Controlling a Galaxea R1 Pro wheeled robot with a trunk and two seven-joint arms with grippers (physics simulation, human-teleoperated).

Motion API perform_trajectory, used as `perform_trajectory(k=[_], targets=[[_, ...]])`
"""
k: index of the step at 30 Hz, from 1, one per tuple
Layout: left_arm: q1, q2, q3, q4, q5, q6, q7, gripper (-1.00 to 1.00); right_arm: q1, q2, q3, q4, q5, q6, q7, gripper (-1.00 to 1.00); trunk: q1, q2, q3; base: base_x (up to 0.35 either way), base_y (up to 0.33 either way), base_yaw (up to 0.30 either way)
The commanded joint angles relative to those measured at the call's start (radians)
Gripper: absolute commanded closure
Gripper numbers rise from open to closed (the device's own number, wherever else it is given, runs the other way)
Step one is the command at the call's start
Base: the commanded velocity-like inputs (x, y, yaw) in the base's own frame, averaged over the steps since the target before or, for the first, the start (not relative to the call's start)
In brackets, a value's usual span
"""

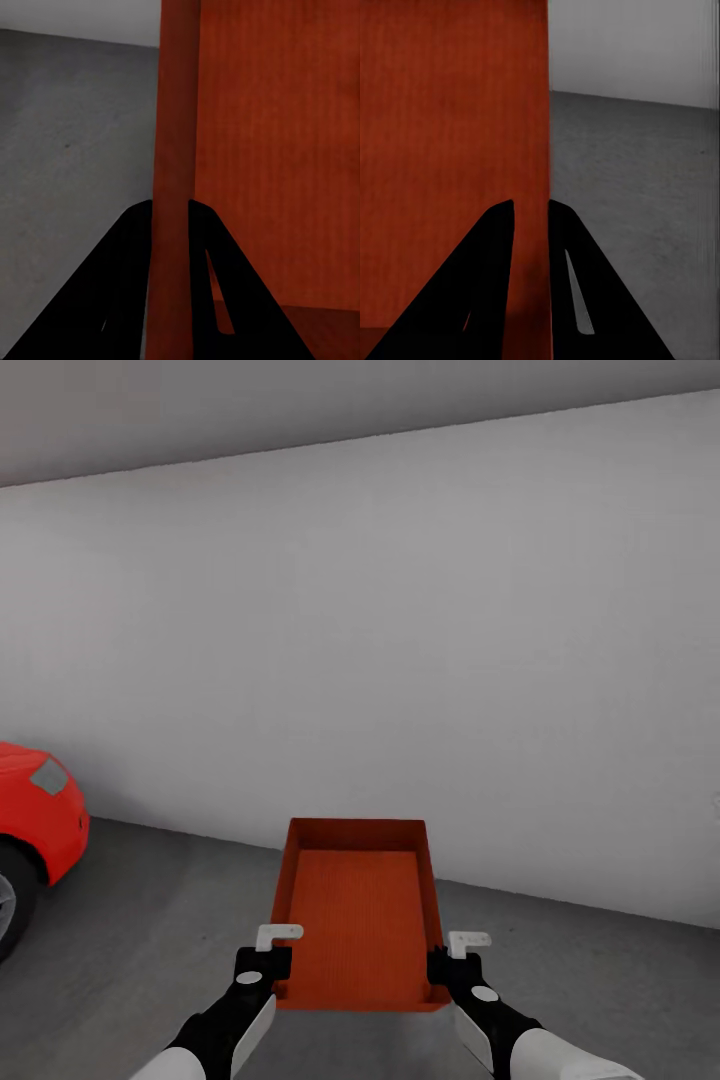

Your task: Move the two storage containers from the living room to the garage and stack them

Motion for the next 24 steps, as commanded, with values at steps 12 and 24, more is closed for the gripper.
perform_trajectory(k=[12,24], targets=[[-0.001,0.003,0.048,-0.001,0.028,0.007,0.013,1.0,-0.001,-0.008,-0.011,-0.003,0.003,-0.008,0.002,1.0,0.001,-0.001,-0.002,0.322,0.084,-0.197],[-0.001,0.003,0.048,-0.001,0.028,0.007,0.013,1.0,-0.001,-0.008,-0.011,-0.003,0.002,-0.008,0.002,1.0,0.001,-0.001,-0.002,0.322,0.084,-0.003]])
